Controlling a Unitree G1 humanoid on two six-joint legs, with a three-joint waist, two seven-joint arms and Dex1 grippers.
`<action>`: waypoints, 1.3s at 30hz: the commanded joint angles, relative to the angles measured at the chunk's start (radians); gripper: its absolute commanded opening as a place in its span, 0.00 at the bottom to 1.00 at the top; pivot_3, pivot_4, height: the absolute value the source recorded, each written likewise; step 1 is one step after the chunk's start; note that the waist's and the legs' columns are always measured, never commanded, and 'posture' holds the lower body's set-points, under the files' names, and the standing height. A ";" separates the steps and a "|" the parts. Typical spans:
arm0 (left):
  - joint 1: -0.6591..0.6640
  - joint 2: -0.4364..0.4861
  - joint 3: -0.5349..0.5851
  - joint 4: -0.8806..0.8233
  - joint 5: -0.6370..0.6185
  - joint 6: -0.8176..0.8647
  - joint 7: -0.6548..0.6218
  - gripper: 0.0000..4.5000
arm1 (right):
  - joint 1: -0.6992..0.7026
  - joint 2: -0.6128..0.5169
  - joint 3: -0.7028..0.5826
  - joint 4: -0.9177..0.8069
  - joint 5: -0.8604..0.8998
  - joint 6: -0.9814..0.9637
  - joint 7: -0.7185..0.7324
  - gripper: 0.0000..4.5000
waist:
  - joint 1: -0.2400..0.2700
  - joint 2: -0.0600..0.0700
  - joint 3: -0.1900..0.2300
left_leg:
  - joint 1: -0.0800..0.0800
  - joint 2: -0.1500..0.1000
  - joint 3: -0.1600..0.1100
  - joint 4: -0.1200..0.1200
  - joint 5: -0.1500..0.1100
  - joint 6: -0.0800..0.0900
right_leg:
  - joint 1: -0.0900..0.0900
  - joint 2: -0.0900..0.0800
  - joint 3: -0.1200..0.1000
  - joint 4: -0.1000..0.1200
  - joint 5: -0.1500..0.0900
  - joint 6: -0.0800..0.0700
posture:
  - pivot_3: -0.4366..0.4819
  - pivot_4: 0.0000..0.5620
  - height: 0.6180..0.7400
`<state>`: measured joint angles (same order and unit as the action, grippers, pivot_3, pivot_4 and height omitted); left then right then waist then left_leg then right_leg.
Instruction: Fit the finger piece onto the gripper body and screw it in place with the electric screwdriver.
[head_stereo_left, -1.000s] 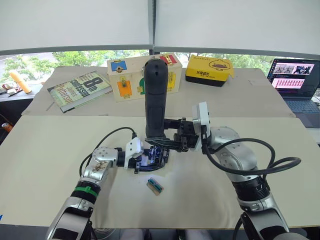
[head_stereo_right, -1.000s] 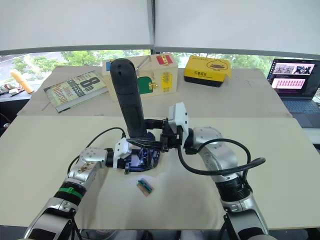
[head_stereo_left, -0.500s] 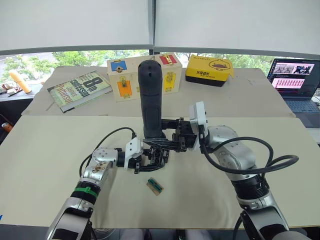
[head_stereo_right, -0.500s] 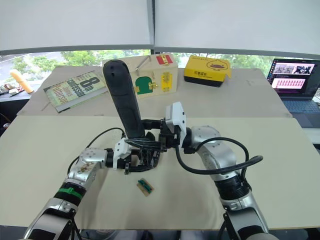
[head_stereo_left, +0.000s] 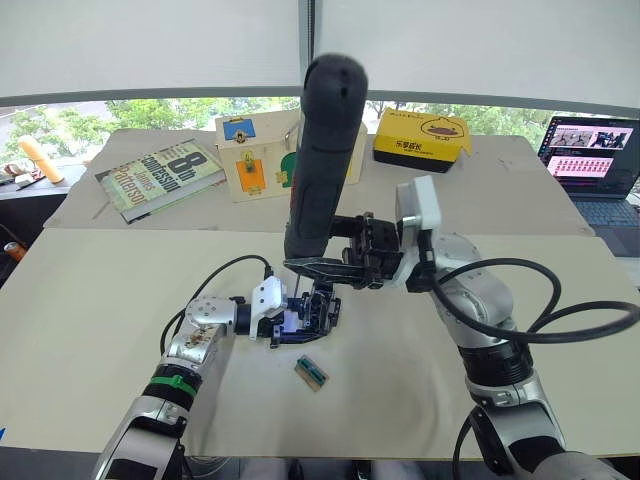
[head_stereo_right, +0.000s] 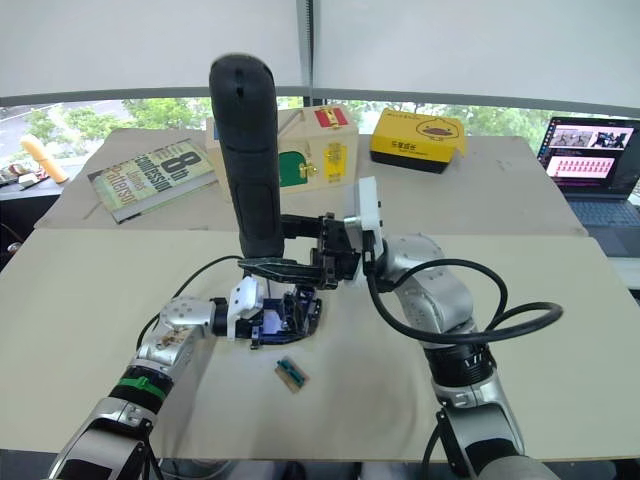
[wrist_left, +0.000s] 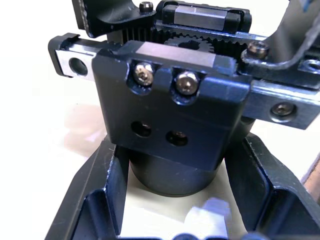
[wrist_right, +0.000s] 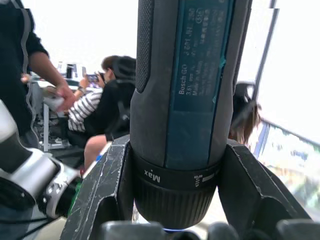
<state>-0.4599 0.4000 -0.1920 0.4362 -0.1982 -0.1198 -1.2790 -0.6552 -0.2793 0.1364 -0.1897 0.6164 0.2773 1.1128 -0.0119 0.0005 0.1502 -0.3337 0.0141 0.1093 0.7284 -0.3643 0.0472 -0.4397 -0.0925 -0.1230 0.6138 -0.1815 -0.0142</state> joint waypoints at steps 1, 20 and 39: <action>0.014 0.010 -0.022 0.041 0.040 0.002 0.012 0.51 | -0.015 0.009 -0.041 -0.037 0.043 -0.022 0.002 0.43 | 0.000 0.000 0.000 | 0.000 0.000 0.000 0.000 0.000 0.000 | 0.000 0.000 0.000 0.000 0.000 0.000 | 0.48 0.27 1.00; 0.123 0.204 0.122 -0.073 -0.059 0.034 -0.021 1.00 | 0.088 -0.138 -0.178 -0.311 0.317 0.139 -0.064 0.43 | -0.013 0.000 0.000 | 0.000 0.002 0.001 -0.001 0.000 0.000 | -0.004 0.000 0.001 0.000 0.000 -0.001 | 0.48 0.27 1.00; 0.317 0.360 0.230 -0.200 -0.204 -0.005 -0.257 1.00 | 0.492 -0.289 -0.259 -0.464 0.210 0.021 -0.030 0.43 | 0.008 0.000 0.002 | -0.002 0.001 0.003 -0.002 0.000 0.000 | -0.007 -0.002 0.003 0.000 0.000 -0.001 | 0.48 0.27 1.00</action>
<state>-0.1401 0.7648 0.0491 0.2973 -0.3857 -0.1496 -1.5494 -0.1291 -0.5797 -0.1451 -0.6349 0.8297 0.3341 1.0938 -0.0043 0.0005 0.1522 -0.3361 0.0151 0.1124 0.7269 -0.3644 0.0469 -0.4468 -0.0942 -0.1200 0.6135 -0.1813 -0.0156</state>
